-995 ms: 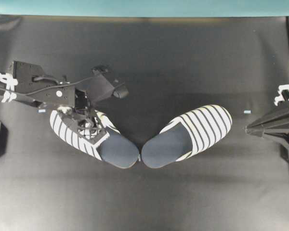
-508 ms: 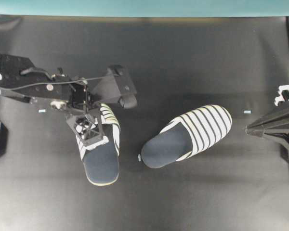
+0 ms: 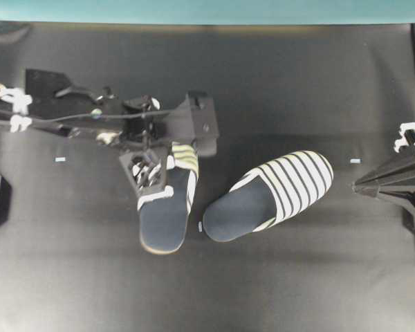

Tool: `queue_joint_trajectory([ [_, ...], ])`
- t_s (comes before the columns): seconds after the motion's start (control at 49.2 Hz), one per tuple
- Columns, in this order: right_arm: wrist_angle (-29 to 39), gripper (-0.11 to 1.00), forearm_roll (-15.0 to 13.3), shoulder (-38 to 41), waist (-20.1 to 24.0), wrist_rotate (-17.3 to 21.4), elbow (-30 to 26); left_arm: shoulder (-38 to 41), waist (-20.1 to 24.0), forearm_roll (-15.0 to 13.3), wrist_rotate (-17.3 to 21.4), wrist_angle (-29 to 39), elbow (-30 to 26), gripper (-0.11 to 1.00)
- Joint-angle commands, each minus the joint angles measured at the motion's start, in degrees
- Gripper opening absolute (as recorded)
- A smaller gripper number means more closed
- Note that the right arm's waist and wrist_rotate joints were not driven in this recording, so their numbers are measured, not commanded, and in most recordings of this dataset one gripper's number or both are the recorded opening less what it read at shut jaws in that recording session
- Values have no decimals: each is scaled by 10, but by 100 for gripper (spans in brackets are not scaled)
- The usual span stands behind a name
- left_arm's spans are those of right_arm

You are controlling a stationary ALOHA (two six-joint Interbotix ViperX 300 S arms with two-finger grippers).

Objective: Arrange the slippers with the left arm.

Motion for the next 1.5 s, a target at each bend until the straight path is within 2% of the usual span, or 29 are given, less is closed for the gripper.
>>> queue_joint_trajectory([
  [0.0,-3,0,0,3,0,0,-4,2,2,2,-7,-4,-11,1],
  [0.305,-3,0,1,2,0,1,-2,22,0,0,-25,-44,11,1],
  [0.548,-4,0,1,2,0,0,1,18,6,1,-83,-59,25,5],
  [0.609,-3,0,0,2,0,1,1,18,6,1,-96,-56,30,17],
  [0.751,-4,0,0,2,0,1,2,16,6,0,-115,-59,39,60],
  [0.833,-4,0,1,2,0,1,1,12,5,0,-113,-62,33,80],
  [0.894,-3,0,1,1,0,1,2,6,3,1,-108,-62,18,90],
  [0.995,-4,0,0,0,0,0,1,-11,1,0,-91,-62,-25,90],
  [1.076,-3,0,1,0,0,0,2,-17,-3,0,-52,-62,-62,90],
  [1.178,-3,0,1,-1,0,0,1,-4,-17,0,43,-62,-108,90],
  [1.259,-4,0,1,-4,0,0,1,20,-31,0,153,-66,-139,90],
  [1.401,-3,0,1,-6,0,0,1,74,-52,1,378,-76,-174,90],
  [1.483,-4,0,0,-8,0,0,2,102,-55,0,470,-86,-189,90],
])
